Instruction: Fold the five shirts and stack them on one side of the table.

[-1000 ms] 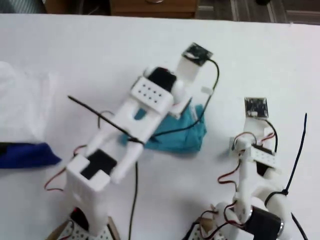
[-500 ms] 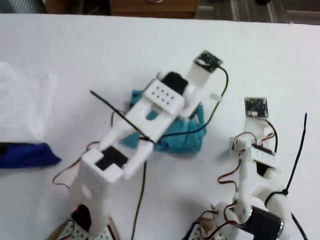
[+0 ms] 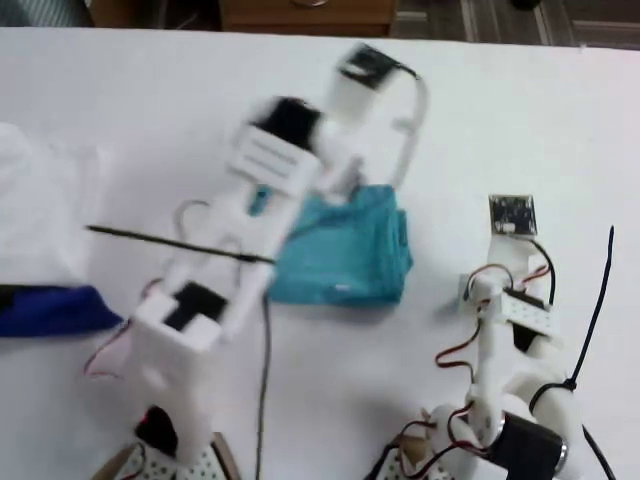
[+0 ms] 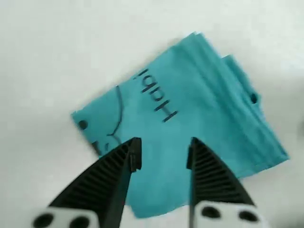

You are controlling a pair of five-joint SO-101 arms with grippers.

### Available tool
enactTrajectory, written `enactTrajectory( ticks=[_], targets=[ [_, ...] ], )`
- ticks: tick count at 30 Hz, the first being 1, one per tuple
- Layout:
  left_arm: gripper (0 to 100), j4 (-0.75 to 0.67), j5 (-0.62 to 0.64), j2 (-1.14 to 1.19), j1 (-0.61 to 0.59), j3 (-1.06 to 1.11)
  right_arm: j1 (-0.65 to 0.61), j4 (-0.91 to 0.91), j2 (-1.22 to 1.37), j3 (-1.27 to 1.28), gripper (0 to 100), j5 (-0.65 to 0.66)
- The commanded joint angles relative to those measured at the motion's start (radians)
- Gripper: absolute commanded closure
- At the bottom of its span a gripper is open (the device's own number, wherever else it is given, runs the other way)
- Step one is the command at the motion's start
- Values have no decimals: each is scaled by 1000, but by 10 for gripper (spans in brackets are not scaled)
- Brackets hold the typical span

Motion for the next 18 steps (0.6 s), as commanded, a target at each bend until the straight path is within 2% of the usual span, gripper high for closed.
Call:
enactTrajectory(
  ticks=[1, 7, 10, 13, 15, 18],
  targets=[
    [954, 80, -17, -68, -212, -41, 2, -12, -48, -5, 978, 0],
    [973, 83, -6, -140, -483, 28, 2, -12, -48, -5, 978, 0],
    [973, 83, -12, -232, -554, 183, 2, -10, -48, -5, 978, 0],
    [973, 68, -69, -353, -575, 378, 1, -10, -48, -3, 978, 0],
    [973, 5, -75, -450, -580, 536, -1, -10, -48, -3, 978, 0],
    [973, -176, -75, -612, -597, 845, -27, 4, -48, -3, 978, 5]
  ],
)
